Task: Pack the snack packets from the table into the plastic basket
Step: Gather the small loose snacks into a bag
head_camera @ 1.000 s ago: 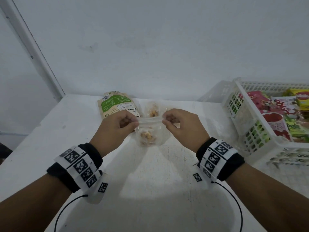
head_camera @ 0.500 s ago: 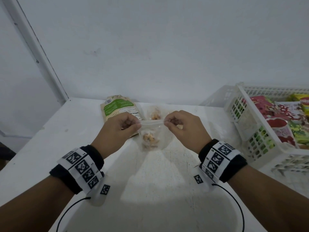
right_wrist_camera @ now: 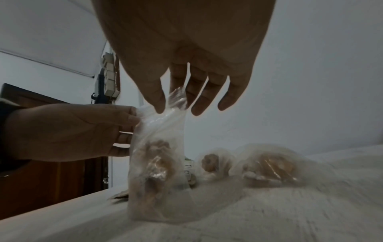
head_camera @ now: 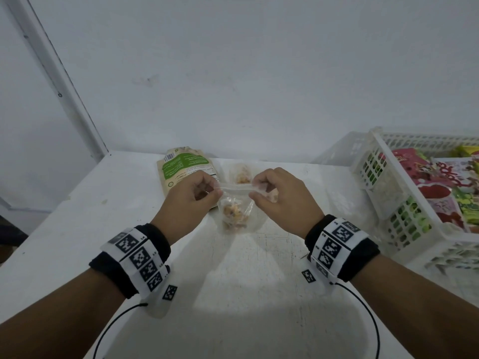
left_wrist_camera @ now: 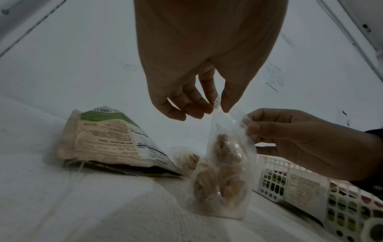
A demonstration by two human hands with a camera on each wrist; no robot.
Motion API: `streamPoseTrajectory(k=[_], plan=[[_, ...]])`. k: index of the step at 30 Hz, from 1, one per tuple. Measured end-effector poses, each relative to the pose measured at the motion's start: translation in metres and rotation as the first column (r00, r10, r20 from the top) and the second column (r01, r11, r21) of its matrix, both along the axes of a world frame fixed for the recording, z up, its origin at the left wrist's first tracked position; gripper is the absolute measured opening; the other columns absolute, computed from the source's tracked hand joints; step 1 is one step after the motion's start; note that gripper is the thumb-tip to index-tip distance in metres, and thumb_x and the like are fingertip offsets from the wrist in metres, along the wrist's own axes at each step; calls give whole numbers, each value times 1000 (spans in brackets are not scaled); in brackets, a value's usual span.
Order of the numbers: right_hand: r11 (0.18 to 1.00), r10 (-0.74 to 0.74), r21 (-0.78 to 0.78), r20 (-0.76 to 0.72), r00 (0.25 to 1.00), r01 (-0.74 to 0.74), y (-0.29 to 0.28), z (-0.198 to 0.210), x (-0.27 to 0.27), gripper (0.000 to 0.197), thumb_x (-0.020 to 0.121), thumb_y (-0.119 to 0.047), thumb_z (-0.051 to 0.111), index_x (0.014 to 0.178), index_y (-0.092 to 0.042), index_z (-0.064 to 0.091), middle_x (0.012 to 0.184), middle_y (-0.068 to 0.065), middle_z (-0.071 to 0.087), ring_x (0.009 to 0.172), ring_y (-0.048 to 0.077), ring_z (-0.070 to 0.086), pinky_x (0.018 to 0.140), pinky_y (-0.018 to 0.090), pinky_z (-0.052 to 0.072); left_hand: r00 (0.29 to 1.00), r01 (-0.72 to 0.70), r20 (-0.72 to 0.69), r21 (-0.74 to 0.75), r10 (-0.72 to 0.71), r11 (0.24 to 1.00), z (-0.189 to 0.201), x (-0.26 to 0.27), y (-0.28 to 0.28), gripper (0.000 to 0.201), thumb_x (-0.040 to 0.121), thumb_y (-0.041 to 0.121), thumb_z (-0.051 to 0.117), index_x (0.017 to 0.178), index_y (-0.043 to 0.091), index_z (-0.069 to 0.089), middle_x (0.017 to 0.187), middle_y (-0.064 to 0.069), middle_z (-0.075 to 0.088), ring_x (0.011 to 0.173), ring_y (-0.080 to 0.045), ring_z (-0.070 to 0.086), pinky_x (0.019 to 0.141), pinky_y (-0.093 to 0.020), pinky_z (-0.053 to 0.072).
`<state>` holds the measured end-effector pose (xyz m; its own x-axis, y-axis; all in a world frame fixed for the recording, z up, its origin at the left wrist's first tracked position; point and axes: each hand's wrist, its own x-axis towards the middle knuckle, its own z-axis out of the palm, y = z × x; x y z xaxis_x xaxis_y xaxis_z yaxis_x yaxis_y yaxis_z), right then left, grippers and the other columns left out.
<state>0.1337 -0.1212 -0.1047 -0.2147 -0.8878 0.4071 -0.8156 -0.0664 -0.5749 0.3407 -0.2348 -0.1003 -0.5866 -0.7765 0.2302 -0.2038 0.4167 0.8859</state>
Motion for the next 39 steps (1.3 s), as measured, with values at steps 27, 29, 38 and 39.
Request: streamPoseTrajectory(k=[27, 29, 38, 39], plan=[[994, 75, -66, -109, 991, -83, -4, -1, 13, 3, 98, -29, 62, 95, -28, 63, 94, -14, 55, 85, 7, 58, 73, 37, 52, 996, 85, 42, -160, -79, 984, -7, -14, 7, 7, 92, 24, 74, 92, 30, 71, 93, 14, 68, 88, -13, 65, 85, -34, 55], [991, 27, -123, -142, 990, -45, -4, 5, 13, 3, 98, -26, 61, 96, -26, 62, 97, -11, 55, 85, 9, 59, 71, 37, 53, 992, 90, 98, -124, -78, 988, -4, -11, 1, 26, 89, 28, 77, 112, 33, 66, 102, 10, 65, 93, -11, 63, 89, -33, 54], [957, 223, 245, -279, 934, -155, 9, 15, 10, 43, 94, -67, 46, 85, -28, 60, 99, -12, 58, 90, 9, 58, 82, 36, 51, 790, 170, 613, -213, -3, 962, -8, 15, -41, 40, 88, 35, 76, 125, 29, 61, 121, 3, 53, 116, -18, 49, 96, -30, 40], [934, 234, 336, -308, 922, -124, 9, 12, 13, 40, 94, -66, 47, 96, -29, 60, 104, -12, 56, 91, 10, 57, 83, 37, 52, 732, 199, 682, -214, 1, 956, -9, 14, -44, 45, 88, 39, 76, 128, 29, 58, 124, 2, 51, 119, -21, 47, 99, -34, 40]])
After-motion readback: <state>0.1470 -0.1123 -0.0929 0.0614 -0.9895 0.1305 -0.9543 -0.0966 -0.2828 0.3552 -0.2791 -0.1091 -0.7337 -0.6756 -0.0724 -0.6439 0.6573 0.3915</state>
